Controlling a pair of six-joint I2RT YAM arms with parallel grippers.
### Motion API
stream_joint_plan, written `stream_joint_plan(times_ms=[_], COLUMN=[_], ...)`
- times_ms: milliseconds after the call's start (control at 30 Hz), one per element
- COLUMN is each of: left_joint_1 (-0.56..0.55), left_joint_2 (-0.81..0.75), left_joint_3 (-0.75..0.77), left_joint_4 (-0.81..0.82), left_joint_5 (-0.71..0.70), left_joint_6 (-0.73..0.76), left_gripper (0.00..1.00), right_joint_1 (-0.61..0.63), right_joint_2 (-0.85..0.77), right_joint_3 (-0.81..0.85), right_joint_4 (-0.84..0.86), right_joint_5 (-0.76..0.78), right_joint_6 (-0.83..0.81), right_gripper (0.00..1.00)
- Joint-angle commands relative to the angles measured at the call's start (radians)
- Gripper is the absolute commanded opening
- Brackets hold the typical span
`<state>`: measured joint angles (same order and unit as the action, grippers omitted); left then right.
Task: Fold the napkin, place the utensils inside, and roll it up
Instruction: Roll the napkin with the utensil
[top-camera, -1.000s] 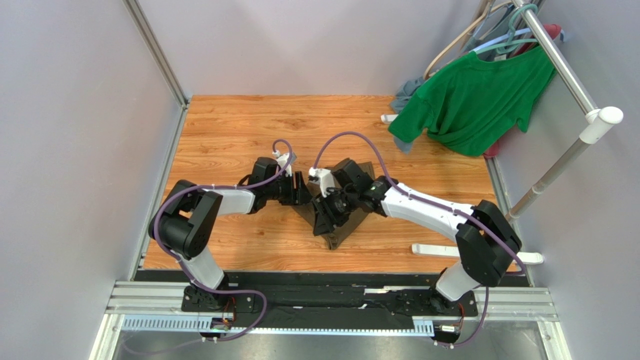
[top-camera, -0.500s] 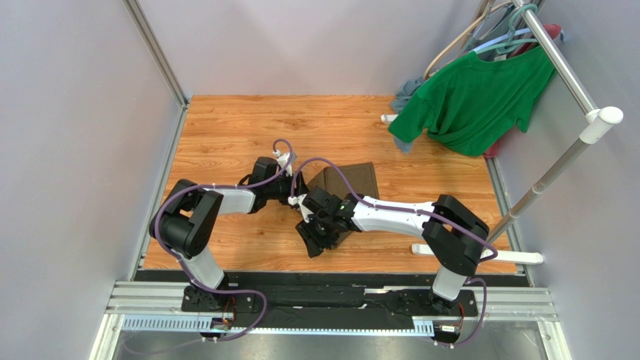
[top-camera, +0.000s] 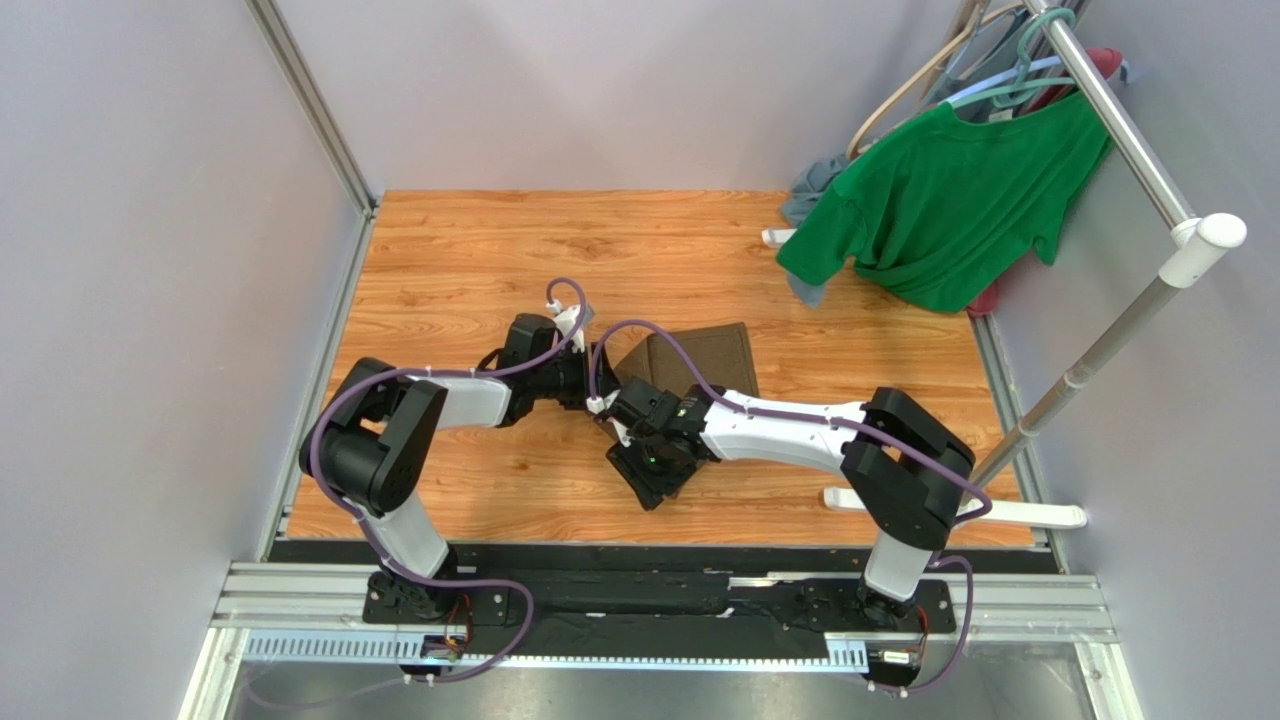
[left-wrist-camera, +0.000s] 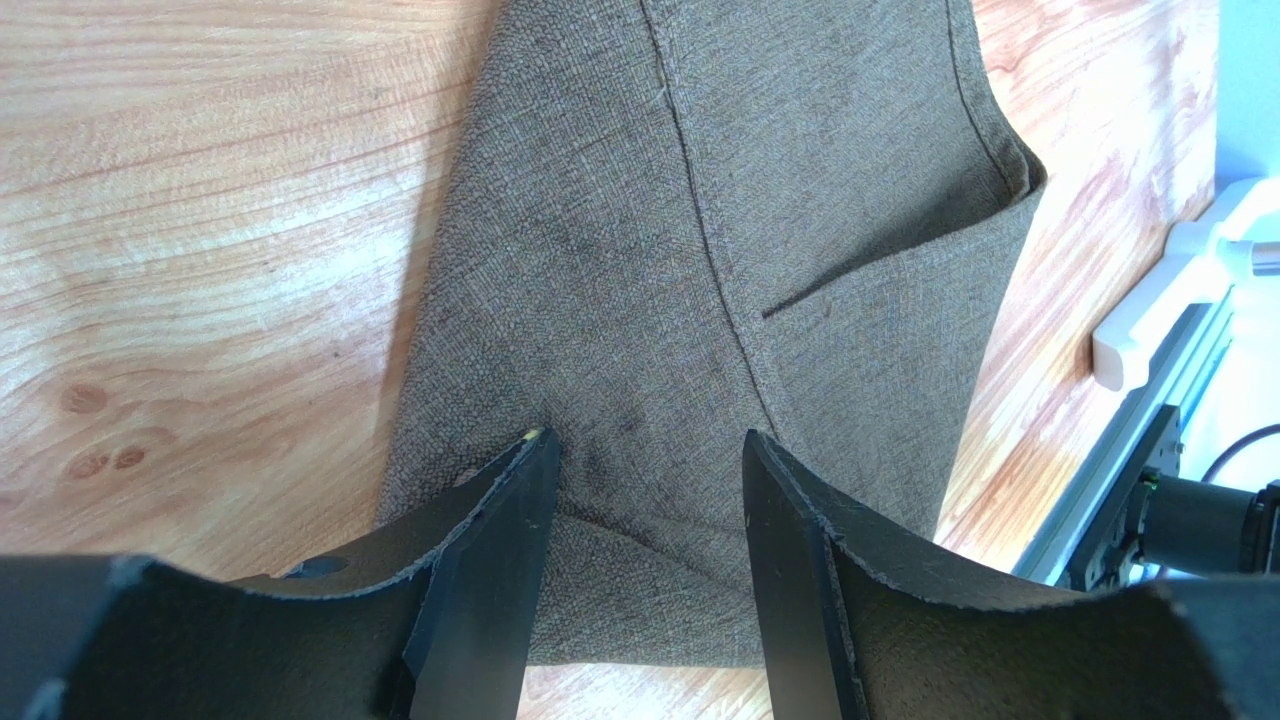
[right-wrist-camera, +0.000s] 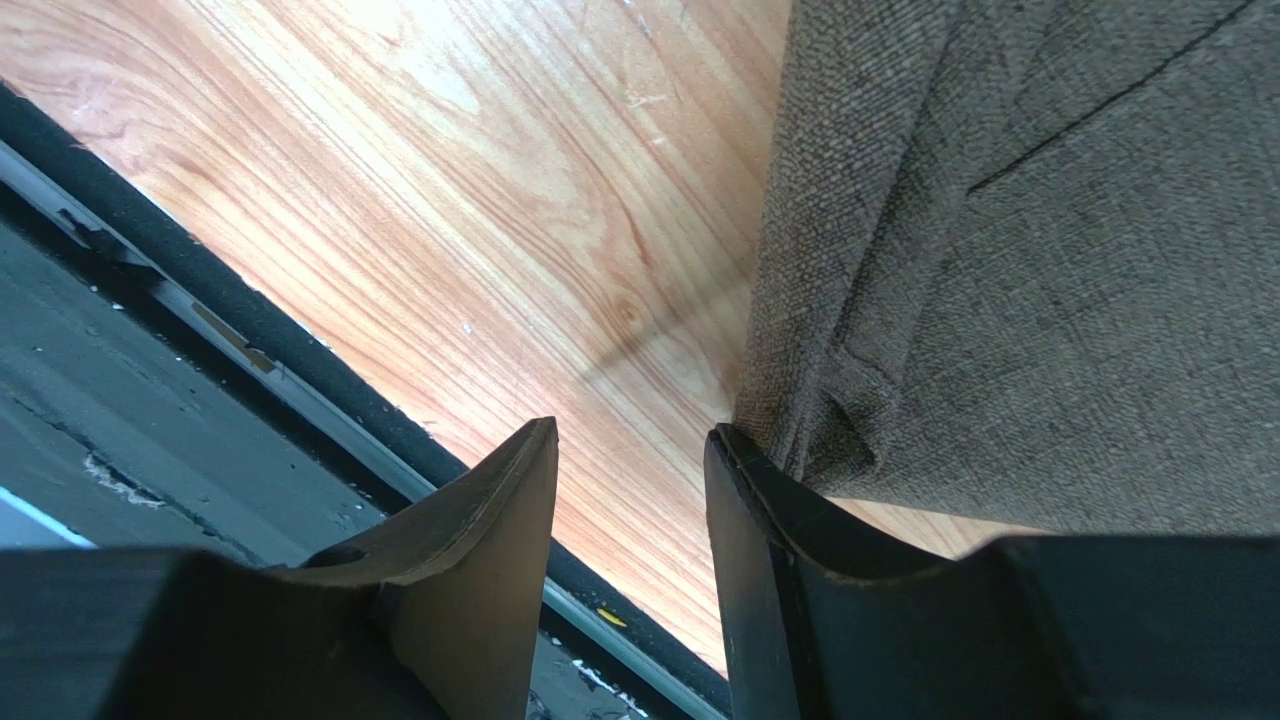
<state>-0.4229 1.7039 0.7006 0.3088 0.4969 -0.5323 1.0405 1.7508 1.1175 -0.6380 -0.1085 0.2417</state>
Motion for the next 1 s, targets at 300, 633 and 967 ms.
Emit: stream_joint_plan(times_ms=[300,633,967], left_joint_1=[0.001,0.001,0.001], left_joint_2=[0.042,0.042,0.051], left_joint_3=[-0.012,-0.010,-0.009], left_joint_4=[-0.083,-0.086,-0.082], left_joint_5=[-0.044,-0.044,-0.046], left_joint_6=[0.046,0.049,0.052], left_gripper=[0.59,0.59,0.59], right_joint_1=[-0.017,-0.026,-0.079], right_joint_2=[-0.062,-0.053,-0.034], right_joint_3=[0.030,0.019,-0.033], right_joint_4=[-0.051,-0.045,0.006], right_joint_5=[0.066,0.072,0.081], right_joint_6=[-0.030,-0.038,-0.032], right_gripper=[0.45,0.44,0.45])
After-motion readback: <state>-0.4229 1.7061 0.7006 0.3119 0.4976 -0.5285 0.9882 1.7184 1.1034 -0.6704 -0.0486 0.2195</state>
